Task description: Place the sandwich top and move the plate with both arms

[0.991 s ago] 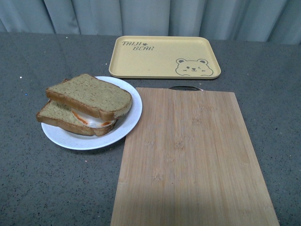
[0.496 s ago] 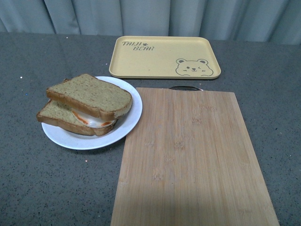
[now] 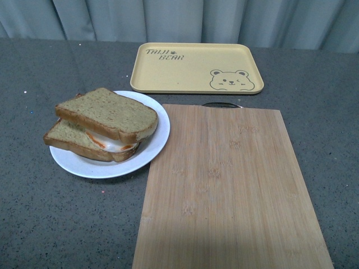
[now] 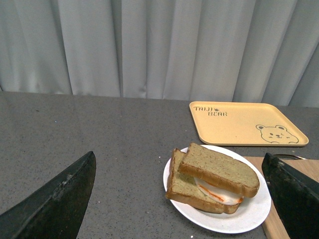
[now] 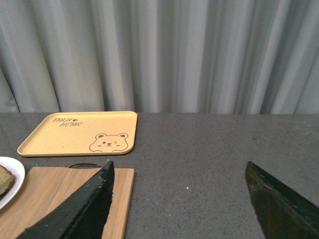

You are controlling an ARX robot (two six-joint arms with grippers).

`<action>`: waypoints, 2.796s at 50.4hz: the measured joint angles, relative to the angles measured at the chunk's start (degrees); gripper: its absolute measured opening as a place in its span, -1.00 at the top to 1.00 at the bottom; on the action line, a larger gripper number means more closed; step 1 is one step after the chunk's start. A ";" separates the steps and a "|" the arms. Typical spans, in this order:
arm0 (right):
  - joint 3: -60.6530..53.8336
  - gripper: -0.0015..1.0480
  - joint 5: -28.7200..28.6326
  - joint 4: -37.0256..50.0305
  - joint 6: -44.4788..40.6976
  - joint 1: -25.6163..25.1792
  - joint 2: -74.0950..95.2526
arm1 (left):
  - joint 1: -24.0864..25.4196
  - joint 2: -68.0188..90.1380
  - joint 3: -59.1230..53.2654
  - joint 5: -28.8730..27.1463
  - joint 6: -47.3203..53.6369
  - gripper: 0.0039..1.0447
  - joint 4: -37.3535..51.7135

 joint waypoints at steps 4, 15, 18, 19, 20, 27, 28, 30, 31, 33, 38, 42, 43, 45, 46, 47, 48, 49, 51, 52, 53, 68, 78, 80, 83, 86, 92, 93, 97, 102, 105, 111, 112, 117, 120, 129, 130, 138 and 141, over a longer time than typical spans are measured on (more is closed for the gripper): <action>0.00 -0.77 0.00 0.00 0.00 0.00 0.00 | 0.00 0.00 0.00 0.00 0.00 -0.88 0.00; 0.00 -0.82 0.02 0.00 0.02 0.00 0.00 | -3.80 12.85 4.98 -4.09 -11.13 -0.88 -10.78; 0.00 -0.82 0.00 0.00 0.02 0.00 0.00 | -7.63 25.16 5.29 -6.10 -19.10 -0.88 -4.59; 0.00 -0.82 0.00 0.00 0.02 0.00 0.00 | -8.44 28.26 5.46 -6.34 -20.65 -0.88 -2.40; 0.00 -0.82 0.02 0.00 0.02 0.00 0.00 | -9.46 33.14 5.88 -6.62 -22.95 -0.88 1.11; 0.00 -0.82 0.02 0.00 0.02 0.00 0.00 | -12.98 60.57 10.99 -7.06 -32.39 -0.88 18.95; 0.00 -0.82 0.00 0.00 0.02 0.00 0.00 | -13.25 64.96 12.07 -6.97 -33.77 -0.88 20.98; 0.00 -0.82 0.02 0.00 0.02 0.00 0.00 | -13.29 70.36 13.42 -6.54 -36.11 -0.88 22.82; 0.00 -0.82 0.02 0.00 0.02 0.00 0.00 | -13.27 74.18 14.47 -6.25 -37.48 -0.88 24.00; 0.00 -0.82 0.02 0.00 0.02 0.00 0.00 | -13.20 79.69 16.00 -5.60 -39.93 -0.88 25.62; 0.00 -0.82 0.02 0.00 0.02 0.00 0.00 | -12.37 89.64 18.95 -3.15 -44.89 -0.88 27.47; 0.00 -0.82 0.02 0.00 0.02 0.00 0.00 | -11.76 94.86 20.20 -1.46 -48.24 -0.88 28.94; 0.00 -0.82 0.00 0.00 0.02 0.00 0.00 | -11.69 95.82 20.39 -1.18 -49.27 -0.88 29.46; 0.00 -0.82 0.02 0.00 0.02 0.00 0.00 | -11.67 97.92 20.98 -0.28 -50.95 -0.88 30.75; 0.00 -0.82 0.00 0.00 0.02 0.00 0.00 | -11.69 98.95 21.46 0.04 -51.89 -0.88 31.19; 0.00 -0.82 0.02 0.00 0.02 0.00 0.00 | -11.74 99.58 21.73 0.22 -52.48 -0.88 31.34; 0.00 -0.82 0.00 0.00 0.02 0.00 0.00 | -11.78 100.10 22.14 0.37 -53.11 -0.88 31.69; 0.00 -0.82 0.02 0.00 0.02 0.00 0.00 | -11.87 100.83 22.71 0.48 -54.25 -0.88 31.85; 0.00 -0.82 0.00 0.00 0.02 0.00 0.00 | -12.11 101.70 23.32 0.55 -55.60 -0.88 31.91; 0.00 -0.82 0.02 0.00 0.02 0.00 0.00 | -12.22 102.12 23.71 0.66 -56.15 -0.88 31.89; 0.00 -0.82 0.00 0.00 0.02 0.00 0.00 | -12.39 102.68 24.15 0.59 -57.00 -0.88 31.87; 0.00 -0.82 0.02 0.00 0.02 0.00 0.00 | -12.41 107.89 27.47 -0.02 -62.31 -0.80 32.59; 0.00 -0.82 0.02 0.00 0.02 0.00 0.00 | -11.96 110.55 28.94 0.00 -64.52 -0.24 33.14; 0.00 -0.82 0.02 0.00 0.02 0.00 0.00 | -11.69 111.06 29.20 0.09 -64.96 -0.11 33.00; 0.00 -0.82 0.02 0.00 0.02 0.00 0.00 | -11.34 111.58 29.29 0.24 -65.40 0.10 32.96; 0.00 -0.82 0.02 0.00 0.02 0.00 0.00 | -11.02 111.91 29.29 0.90 -65.94 0.27 33.07; 0.00 -0.82 0.00 0.00 0.02 0.00 0.00 | -10.32 112.50 29.38 1.38 -66.36 0.54 33.68; 0.00 -0.82 0.02 0.00 0.02 0.00 0.00 | -10.12 112.72 29.27 1.38 -66.45 0.61 33.94; 0.00 -0.82 0.02 0.00 0.02 0.00 0.00 | -9.40 112.83 28.79 2.75 -67.36 0.78 35.41; 0.00 -0.82 0.00 0.00 0.02 0.00 0.00 | -8.52 112.48 28.04 4.17 -68.52 0.88 37.62; 0.00 -0.82 0.00 0.00 0.02 0.00 0.00 | -8.02 112.04 26.95 5.68 -69.88 0.91 40.17; 0.00 -0.82 0.02 0.00 0.02 0.00 0.00 | -7.37 111.75 24.59 7.39 -72.74 0.93 46.77; 0.00 -0.82 0.02 0.00 0.02 0.00 0.00 | -7.28 111.73 24.15 7.63 -73.26 0.93 48.02; 0.00 -0.82 0.02 0.00 0.02 0.00 0.00 | -6.86 111.69 21.86 7.80 -76.13 0.93 54.80; 0.00 -0.82 0.02 0.00 0.02 0.00 0.00 | -6.80 111.71 21.46 7.61 -77.29 0.93 57.44; 0.00 -0.82 0.00 0.00 0.02 0.00 0.00 | -7.87 111.86 23.85 5.90 -80.39 0.93 63.43; 0.00 -0.82 0.00 0.00 0.02 0.00 0.00 | -8.04 111.89 24.39 5.55 -80.59 0.93 63.43; 0.00 -0.82 0.02 0.00 0.02 0.00 0.00 | -11.50 113.02 31.39 1.84 -82.44 0.93 57.68; 0.00 -0.82 0.00 0.00 0.02 0.00 0.00 | -12.72 113.92 34.18 1.14 -82.60 0.93 55.12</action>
